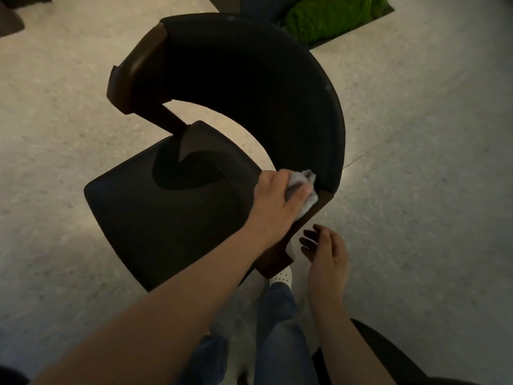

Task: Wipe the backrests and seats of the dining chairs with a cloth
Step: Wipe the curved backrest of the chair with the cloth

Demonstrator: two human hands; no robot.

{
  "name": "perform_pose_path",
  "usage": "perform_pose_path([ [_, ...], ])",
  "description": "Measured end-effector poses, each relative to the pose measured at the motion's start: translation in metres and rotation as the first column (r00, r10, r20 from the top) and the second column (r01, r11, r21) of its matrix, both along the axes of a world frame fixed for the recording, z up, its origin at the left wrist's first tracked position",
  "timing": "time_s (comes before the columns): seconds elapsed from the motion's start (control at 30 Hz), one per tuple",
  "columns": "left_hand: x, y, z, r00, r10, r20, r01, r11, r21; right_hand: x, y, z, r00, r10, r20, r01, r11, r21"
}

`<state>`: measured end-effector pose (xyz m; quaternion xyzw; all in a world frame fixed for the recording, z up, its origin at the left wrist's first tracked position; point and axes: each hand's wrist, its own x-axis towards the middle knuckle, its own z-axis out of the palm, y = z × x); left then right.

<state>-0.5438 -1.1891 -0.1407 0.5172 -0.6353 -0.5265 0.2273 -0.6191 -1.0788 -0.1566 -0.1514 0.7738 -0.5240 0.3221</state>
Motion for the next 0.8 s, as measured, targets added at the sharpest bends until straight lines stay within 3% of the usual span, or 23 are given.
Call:
perform_pose_path([
  [0.17,-0.024,-0.003,-0.015,0.994,0.063,0.086,-0.060,0.998,-0.032,-0.018,-0.020,0.007,0.999,-0.030,-0.031,0.030,0.999,-0.020],
  [0.3,-0.004,-0.010,-0.030,0.962,-0.024,0.273,-0.006,0.994,0.108,-0.016,-0.024,0.008,0.999,-0.040,0.009,0.040,0.999,-0.022],
  [0.4,0.013,-0.017,-0.022,0.960,-0.008,0.280,-0.047,0.981,0.191,-0.013,-0.025,0.010,0.999,-0.014,0.038,0.015,1.000,-0.018],
  [0.5,0.010,-0.028,0.004,0.966,0.043,0.254,-0.063,0.995,0.072,-0.013,-0.025,0.014,0.998,0.061,0.017,-0.060,0.997,-0.049],
  [0.67,-0.003,-0.046,0.052,0.998,-0.028,0.050,0.032,0.996,-0.086,-0.021,-0.022,0.021,0.985,0.160,0.060,-0.154,0.983,-0.101],
  [0.8,-0.010,-0.057,0.065,0.995,0.001,0.098,0.015,0.988,-0.156,-0.006,-0.023,0.015,0.992,0.126,0.028,-0.126,0.992,-0.012],
])
